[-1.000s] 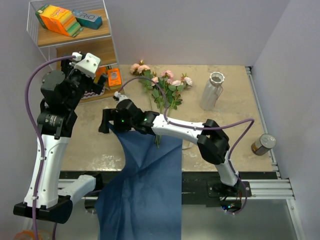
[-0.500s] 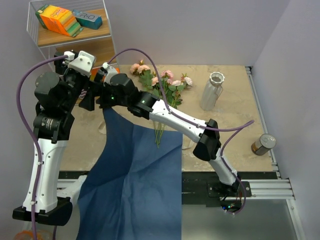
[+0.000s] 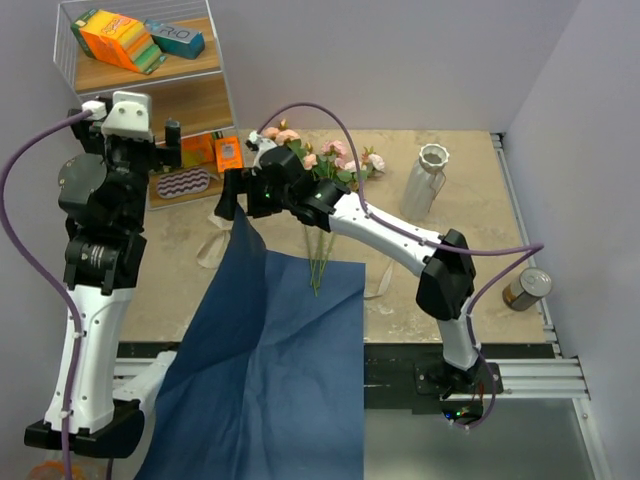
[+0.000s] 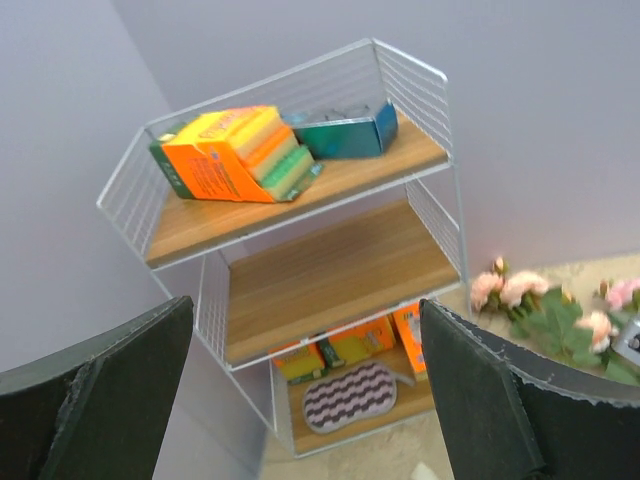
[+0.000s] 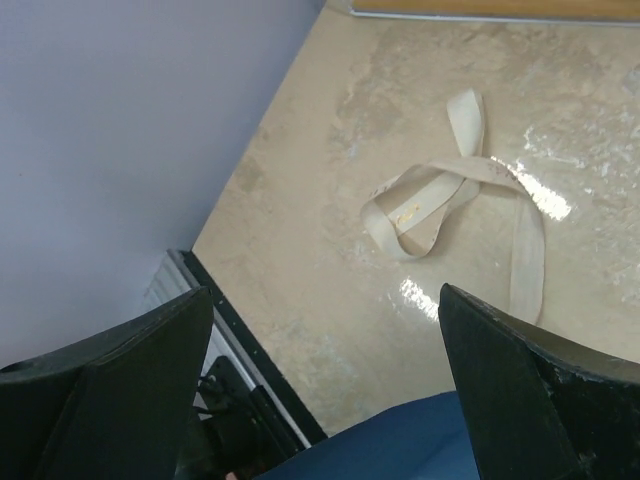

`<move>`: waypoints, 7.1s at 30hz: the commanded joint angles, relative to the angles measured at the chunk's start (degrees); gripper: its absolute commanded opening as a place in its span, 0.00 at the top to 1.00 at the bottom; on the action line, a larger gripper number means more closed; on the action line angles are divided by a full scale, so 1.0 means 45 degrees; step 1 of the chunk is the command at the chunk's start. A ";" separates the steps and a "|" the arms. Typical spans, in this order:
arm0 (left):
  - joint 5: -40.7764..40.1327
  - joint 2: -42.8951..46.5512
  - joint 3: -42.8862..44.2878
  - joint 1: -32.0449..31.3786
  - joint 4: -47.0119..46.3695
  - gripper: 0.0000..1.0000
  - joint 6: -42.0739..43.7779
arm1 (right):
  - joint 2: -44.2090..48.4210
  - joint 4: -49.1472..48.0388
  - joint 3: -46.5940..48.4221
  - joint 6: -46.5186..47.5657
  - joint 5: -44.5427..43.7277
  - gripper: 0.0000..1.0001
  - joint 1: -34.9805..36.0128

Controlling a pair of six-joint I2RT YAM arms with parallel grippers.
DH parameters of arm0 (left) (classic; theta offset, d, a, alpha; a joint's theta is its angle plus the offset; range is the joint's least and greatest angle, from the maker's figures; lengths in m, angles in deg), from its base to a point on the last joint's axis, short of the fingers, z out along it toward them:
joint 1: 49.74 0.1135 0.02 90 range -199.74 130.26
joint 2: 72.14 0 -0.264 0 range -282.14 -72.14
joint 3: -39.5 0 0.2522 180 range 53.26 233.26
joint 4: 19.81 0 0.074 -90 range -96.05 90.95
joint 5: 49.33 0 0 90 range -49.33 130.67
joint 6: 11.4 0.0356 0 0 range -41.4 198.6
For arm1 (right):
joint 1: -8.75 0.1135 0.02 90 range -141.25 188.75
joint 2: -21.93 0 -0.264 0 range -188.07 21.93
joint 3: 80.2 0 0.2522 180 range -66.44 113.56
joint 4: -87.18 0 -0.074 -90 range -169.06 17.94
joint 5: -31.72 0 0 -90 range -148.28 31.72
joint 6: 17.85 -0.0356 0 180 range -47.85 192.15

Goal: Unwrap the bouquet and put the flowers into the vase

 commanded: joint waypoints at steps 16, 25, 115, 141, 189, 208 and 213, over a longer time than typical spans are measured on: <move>0.6288 0.0755 0.0326 0.0056 0.1726 0.01 0.1662 | 0.0642 0.0641 0.2593 0.1512 -0.2224 0.01 -0.2046; 1.1121 -0.3422 0.2360 -0.0002 0.7047 0.01 0.2526 | 0.0837 0.4013 -0.0317 0.2059 -0.5664 0.07 -0.3199; 0.7096 -0.5399 -0.1821 0.0875 0.2437 0.01 -0.0130 | 0.6229 -0.7728 -0.2687 1.1119 -1.1269 1.00 -0.5543; 0.9149 -0.4932 -0.1585 0.1775 0.3200 0.01 0.0241 | 0.5624 -1.7083 -0.4772 1.7411 -1.1681 1.00 -0.7145; 1.1747 -0.3838 -0.1292 0.2713 0.4332 0.01 0.1042 | 0.7496 -1.1193 -0.7744 1.0854 -1.2833 0.12 -0.7048; 1.1259 -0.3662 -0.1077 0.2771 0.4197 0.01 0.0380 | 0.6917 -0.3811 -0.1125 1.0365 -1.1197 0.01 -0.2107; 1.1317 -0.3545 -0.1292 0.2791 0.4000 0.01 0.0124 | 0.6894 -0.3275 -0.4067 0.7685 -0.9846 0.01 -0.1698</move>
